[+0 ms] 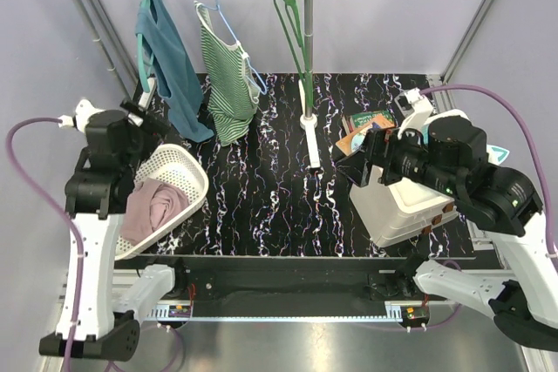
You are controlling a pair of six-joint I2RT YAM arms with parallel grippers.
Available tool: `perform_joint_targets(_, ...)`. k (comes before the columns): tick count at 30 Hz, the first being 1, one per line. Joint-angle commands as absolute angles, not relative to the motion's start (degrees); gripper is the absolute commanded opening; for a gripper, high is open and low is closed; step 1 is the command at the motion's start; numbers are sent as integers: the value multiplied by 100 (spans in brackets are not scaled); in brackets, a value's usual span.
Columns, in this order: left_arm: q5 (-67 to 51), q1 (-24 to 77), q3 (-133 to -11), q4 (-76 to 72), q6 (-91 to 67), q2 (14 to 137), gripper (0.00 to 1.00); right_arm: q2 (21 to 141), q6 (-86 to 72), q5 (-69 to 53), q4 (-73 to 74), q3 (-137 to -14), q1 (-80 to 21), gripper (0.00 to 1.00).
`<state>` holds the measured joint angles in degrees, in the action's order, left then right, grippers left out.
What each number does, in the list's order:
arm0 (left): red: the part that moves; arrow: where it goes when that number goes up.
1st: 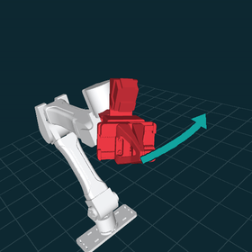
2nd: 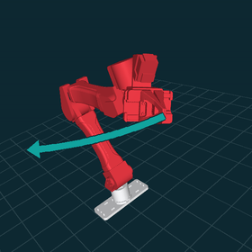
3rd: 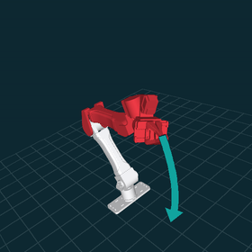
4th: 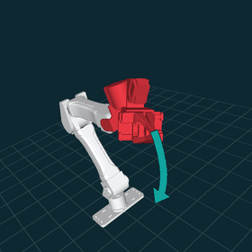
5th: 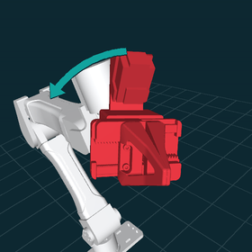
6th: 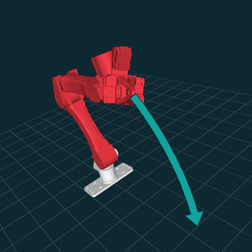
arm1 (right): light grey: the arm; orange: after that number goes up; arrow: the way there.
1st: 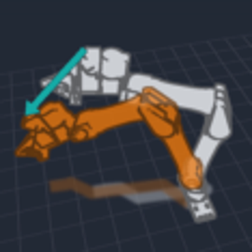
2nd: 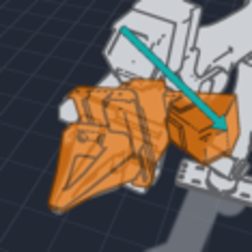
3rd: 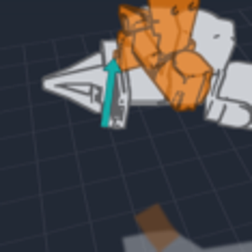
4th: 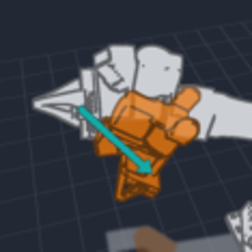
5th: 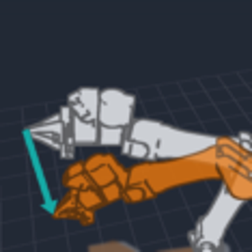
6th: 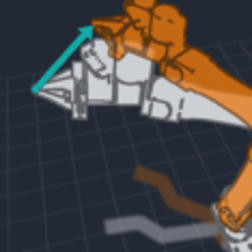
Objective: Remove the tank top from the hanger
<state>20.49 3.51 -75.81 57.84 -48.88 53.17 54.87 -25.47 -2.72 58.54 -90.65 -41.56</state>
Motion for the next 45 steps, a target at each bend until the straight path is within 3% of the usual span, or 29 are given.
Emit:
perform_joint_targets(1, -734, 343, -7743, 2712, -5211, 5089, 91, 5669, -2461, -378, 5704, -9193, -4140, 100)
perform_joint_targets(5, -2168, 526, -8390, 1223, -5362, 5527, 89, 5774, -2417, -352, 5608, -9202, -4140, 100)
perform_joint_targets(10, -2320, 1264, -9526, 941, -5010, 6589, 92, 5941, -2312, -247, 5555, -9351, -4140, 100)
perform_joint_targets(13, -1900, 1589, -10010, 923, -4773, 7004, 90, 6029, -2320, -167, 5563, -9544, -4140, 100)
perform_joint_targets(18, -450, 1767, -10239, 949, -4404, 7435, 68, 6082, -2312, -70, 5537, -9563, -4131, 100)
perform_joint_targets(22, 289, 1767, -10169, 1239, -4403, 7672, 69, 6012, -2382, -35, 5537, -9448, -4140, 100)
perform_joint_targets(33, 518, 1740, -10327, 1353, -4272, 8543, 67, 5977, -2312, 387, 5537, -9571, -4140, 100)
perform_joint_targets(45, 194, 1477, -10529, 1046, -4772, 9263, 46, 5801, -2452, 641, 5695, -9650, -4140, 100)
